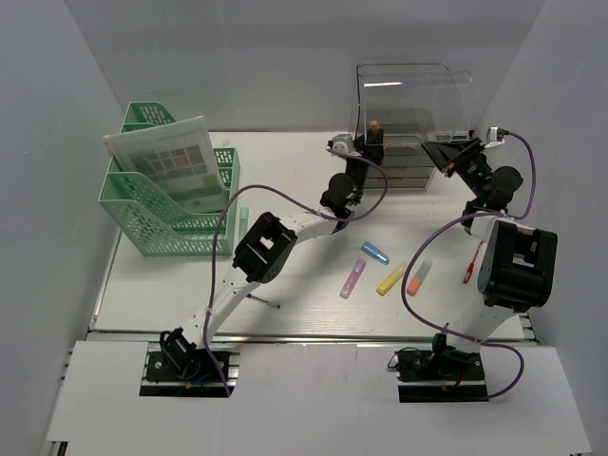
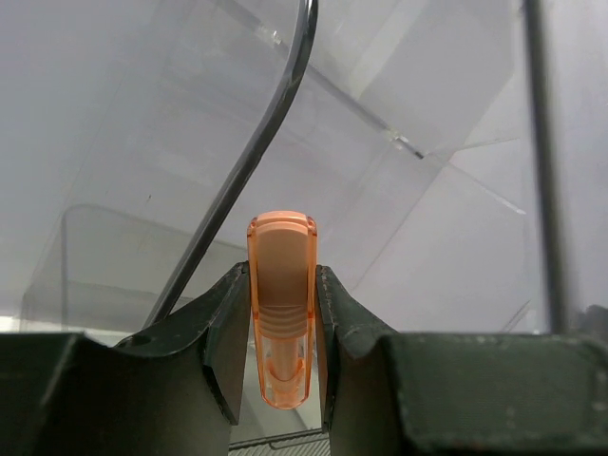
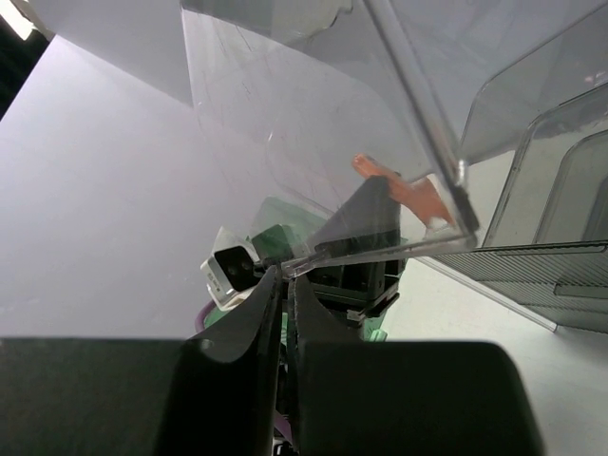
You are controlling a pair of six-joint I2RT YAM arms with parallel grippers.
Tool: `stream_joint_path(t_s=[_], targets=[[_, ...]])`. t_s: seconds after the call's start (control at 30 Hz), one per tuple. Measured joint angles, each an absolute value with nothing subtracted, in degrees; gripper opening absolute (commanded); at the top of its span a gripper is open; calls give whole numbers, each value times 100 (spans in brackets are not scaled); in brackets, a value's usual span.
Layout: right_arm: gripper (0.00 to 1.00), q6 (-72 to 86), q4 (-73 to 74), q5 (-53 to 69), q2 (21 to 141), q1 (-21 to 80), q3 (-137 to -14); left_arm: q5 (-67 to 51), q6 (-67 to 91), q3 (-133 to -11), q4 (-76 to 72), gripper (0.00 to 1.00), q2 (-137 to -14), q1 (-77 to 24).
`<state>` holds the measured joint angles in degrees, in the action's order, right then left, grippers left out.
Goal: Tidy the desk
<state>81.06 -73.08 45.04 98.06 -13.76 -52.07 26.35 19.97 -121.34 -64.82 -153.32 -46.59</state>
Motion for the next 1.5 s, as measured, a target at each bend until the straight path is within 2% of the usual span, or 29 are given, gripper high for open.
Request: stream_joint_path(t_s=[0.5,0.8,0.83,0.87,1.0,1.27,1.5], targets=[[4,8189,-7330,4499,9806,-1363,-5207,2969,1721,-12383,-5968,37,-15539,-4718],[5,8208,-7332,4484,9806,-1347,-5207,2936,1728,-12095,-6055,53,-15513,-4770],[5,8208,-7332,4473,9806,-1343,-5207,2936,1741,-12051,-6080,63,-15502,-4790],[5,8208,-7332,4471,9806,-1339,-5207,2902,1761,-12011,-6130,66,-15493,-4805],[5,8211,-7332,4445,9806,-1339,-5207,2915,1798,-11889,-6149,72,-15415,-4851],[5,8208,-7332,4429,9806,-1339,-5207,2908,1809,-11653,-6180,77,-15248,-4847],[4,8208,-7334,4425,9806,-1339,-5207,2803,1953,-10217,-6473,78,-14431,-4812]])
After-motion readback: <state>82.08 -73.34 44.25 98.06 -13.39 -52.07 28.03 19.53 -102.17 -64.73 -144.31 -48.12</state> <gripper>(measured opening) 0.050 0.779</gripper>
